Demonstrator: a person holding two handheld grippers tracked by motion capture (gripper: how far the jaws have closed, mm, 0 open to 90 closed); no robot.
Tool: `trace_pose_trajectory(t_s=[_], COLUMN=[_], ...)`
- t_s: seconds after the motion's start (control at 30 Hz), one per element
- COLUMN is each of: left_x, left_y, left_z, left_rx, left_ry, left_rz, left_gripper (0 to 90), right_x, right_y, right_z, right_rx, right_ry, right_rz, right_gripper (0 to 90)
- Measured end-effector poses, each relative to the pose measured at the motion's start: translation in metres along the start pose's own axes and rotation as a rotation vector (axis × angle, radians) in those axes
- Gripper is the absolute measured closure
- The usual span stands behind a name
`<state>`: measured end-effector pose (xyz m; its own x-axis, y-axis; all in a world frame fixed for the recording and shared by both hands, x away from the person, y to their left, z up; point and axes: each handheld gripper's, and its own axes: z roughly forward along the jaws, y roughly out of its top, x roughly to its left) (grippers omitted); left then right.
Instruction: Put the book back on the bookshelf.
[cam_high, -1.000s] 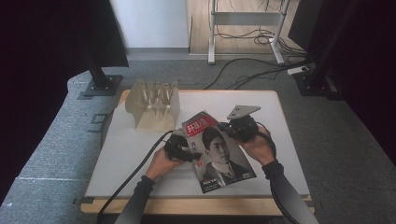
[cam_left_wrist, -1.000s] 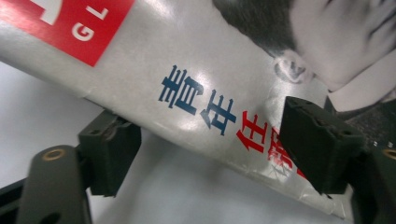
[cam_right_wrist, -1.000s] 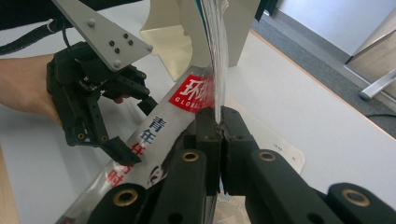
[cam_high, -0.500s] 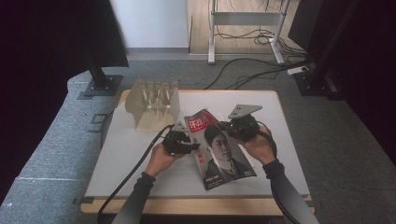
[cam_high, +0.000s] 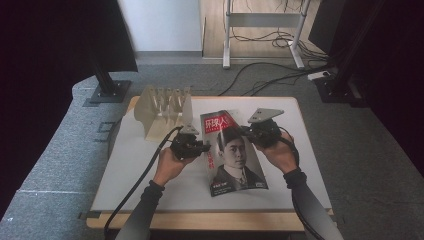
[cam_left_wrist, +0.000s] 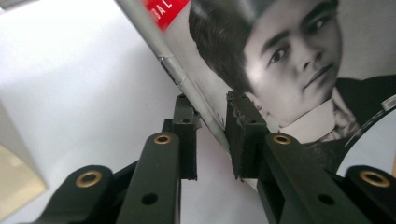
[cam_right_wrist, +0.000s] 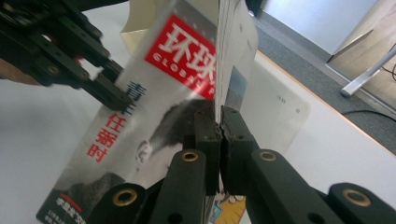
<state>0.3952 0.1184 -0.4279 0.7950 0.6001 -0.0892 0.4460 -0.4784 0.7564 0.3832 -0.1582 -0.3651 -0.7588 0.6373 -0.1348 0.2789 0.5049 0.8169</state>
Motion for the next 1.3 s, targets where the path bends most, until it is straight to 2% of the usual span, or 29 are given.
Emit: trace_pose_trajectory(t_s=[0.13, 0.23, 0.27, 0.3, 0.4, 0.57, 0.73, 0.97, 1.07, 1.2, 1.27, 1.3], left_x=[0.0, -0.002, -0.005, -0.006, -0.008, -0.011, -0.018, -0.033, -0.038, -0.04, -0.039, -0.039], left_y=[0.002, 0.005, 0.006, 0.006, 0.005, 0.002, 0.001, 0.002, 0.006, 0.018, 0.03, 0.03], left_z=[-0.006, -0.014, -0.021, -0.024, -0.029, -0.036, -0.043, -0.054, -0.056, -0.06, -0.063, -0.063], left_rx=[-0.035, -0.078, -0.12, -0.141, -0.159, -0.163, -0.154, -0.123, -0.122, -0.143, -0.155, -0.155], left_ry=[0.015, 0.045, 0.074, 0.089, 0.106, 0.076, 0.054, 0.026, 0.021, 0.015, 0.003, 0.003], left_rz=[0.017, 0.064, 0.094, 0.113, 0.14, 0.157, 0.179, 0.26, 0.283, 0.275, 0.257, 0.257], left_gripper=[78.8, 81.6, 82.4, 83.2, 83.8, 84.0, 83.9, 80.5, 77.7, 75.7, 74.3, 73.4], right_x=[-0.003, -0.009, -0.011, -0.012, -0.014, -0.02, -0.019, -0.009, -0.005, -0.001, -0.001, 0.0], right_y=[-0.001, -0.003, -0.003, -0.003, -0.004, -0.014, -0.019, -0.031, -0.035, -0.039, -0.039, -0.039], right_z=[0.0, -0.001, -0.002, -0.003, -0.004, -0.011, -0.02, -0.041, -0.048, -0.054, -0.055, -0.055], right_rx=[-0.001, -0.015, -0.022, -0.03, -0.043, -0.042, -0.051, -0.089, -0.097, -0.104, -0.106, -0.106], right_ry=[-0.014, -0.039, -0.043, -0.047, -0.051, -0.035, -0.02, 0.011, 0.016, 0.023, 0.023, 0.023], right_rz=[0.012, 0.026, 0.031, 0.038, 0.044, 0.081, 0.087, 0.079, 0.068, 0.063, 0.06, 0.058], right_gripper=[85.8, 85.4, 85.4, 85.2, 85.2, 85.1, 85.3, 85.5, 85.6, 85.5, 85.5, 85.5])
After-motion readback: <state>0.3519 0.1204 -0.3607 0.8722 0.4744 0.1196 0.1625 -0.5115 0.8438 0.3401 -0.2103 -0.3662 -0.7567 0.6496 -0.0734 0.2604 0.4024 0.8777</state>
